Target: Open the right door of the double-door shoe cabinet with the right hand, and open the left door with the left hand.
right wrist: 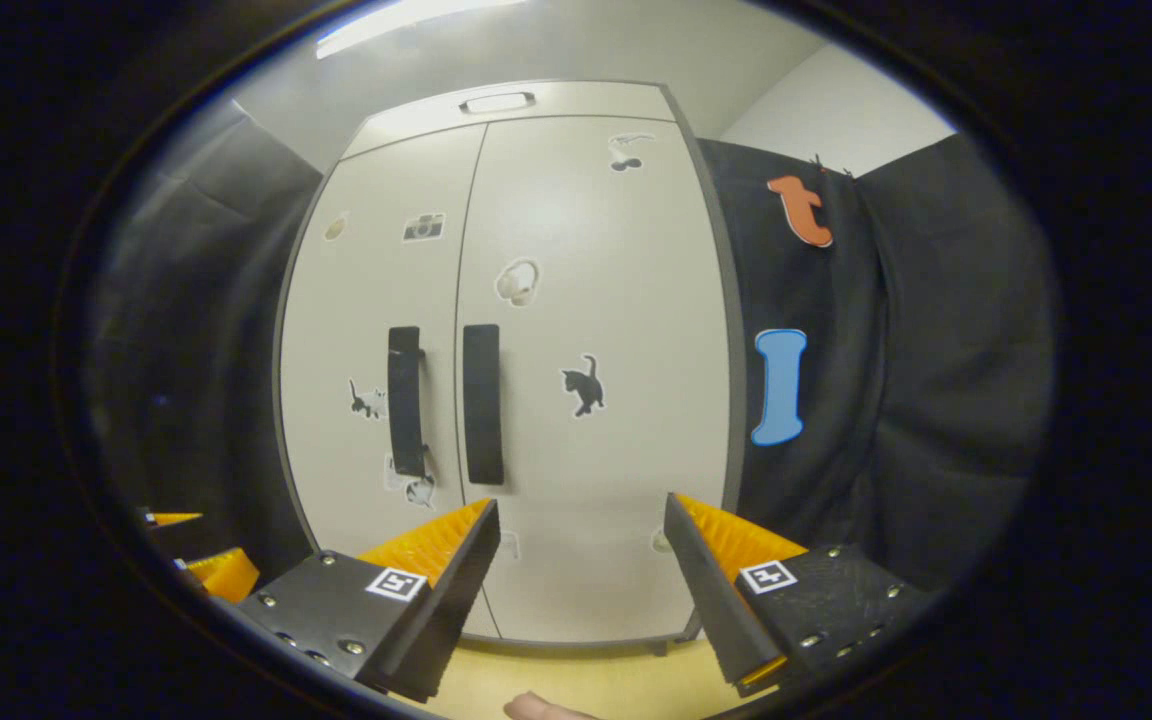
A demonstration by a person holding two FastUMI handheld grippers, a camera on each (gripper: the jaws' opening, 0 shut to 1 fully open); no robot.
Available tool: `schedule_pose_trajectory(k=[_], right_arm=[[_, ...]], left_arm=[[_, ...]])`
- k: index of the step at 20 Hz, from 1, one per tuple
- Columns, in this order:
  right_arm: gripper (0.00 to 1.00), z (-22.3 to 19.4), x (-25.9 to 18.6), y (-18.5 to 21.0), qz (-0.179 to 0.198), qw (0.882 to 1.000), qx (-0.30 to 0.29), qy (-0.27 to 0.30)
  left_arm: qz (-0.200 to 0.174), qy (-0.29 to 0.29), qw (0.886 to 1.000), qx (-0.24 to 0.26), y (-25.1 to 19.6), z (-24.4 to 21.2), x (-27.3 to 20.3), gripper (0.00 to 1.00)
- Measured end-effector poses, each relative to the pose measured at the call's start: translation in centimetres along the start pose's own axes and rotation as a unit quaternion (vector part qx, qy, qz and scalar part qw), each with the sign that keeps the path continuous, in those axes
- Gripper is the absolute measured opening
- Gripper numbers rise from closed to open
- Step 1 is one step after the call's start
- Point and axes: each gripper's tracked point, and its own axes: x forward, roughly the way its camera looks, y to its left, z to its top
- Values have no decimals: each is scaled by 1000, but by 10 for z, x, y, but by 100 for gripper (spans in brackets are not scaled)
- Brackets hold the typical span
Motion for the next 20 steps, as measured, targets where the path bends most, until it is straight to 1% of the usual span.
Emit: schedule_pose_trajectory(k=[2,5,10,13,14,15,16,17,18,19,20], right_arm=[[98,11,20,17,14,1000,0,1],[98,25,51,42,33,999,4,4],[98,20,101,62,17,999,2,30],[88,18,113,68,20,999,17,31],[77,20,114,64,6,999,19,28],[71,21,112,64,2,999,27,28],[62,19,114,65,-2,999,27,26],[65,20,117,68,7,1000,14,27],[53,20,114,76,25,999,7,23],[40,21,110,76,20,1000,-3,22],[23,19,114,75,20,999,-10,26]], left_arm=[[-2,-10,1000,-16,0,6,2,98],[-12,-24,1000,-9,-2,13,4,99],[-24,-19,1000,3,0,10,5,98],[-25,-13,1000,9,7,6,4,98],[-23,-12,1000,8,10,5,4,98],[-18,-12,1000,7,14,5,5,98],[-13,-13,1000,7,17,5,5,98],[-9,-11,1000,8,18,5,6,98],[-8,-9,1000,8,19,4,6,98],[-9,-6,1000,8,18,4,6,98],[-9,-3,1000,8,17,4,5,98]])
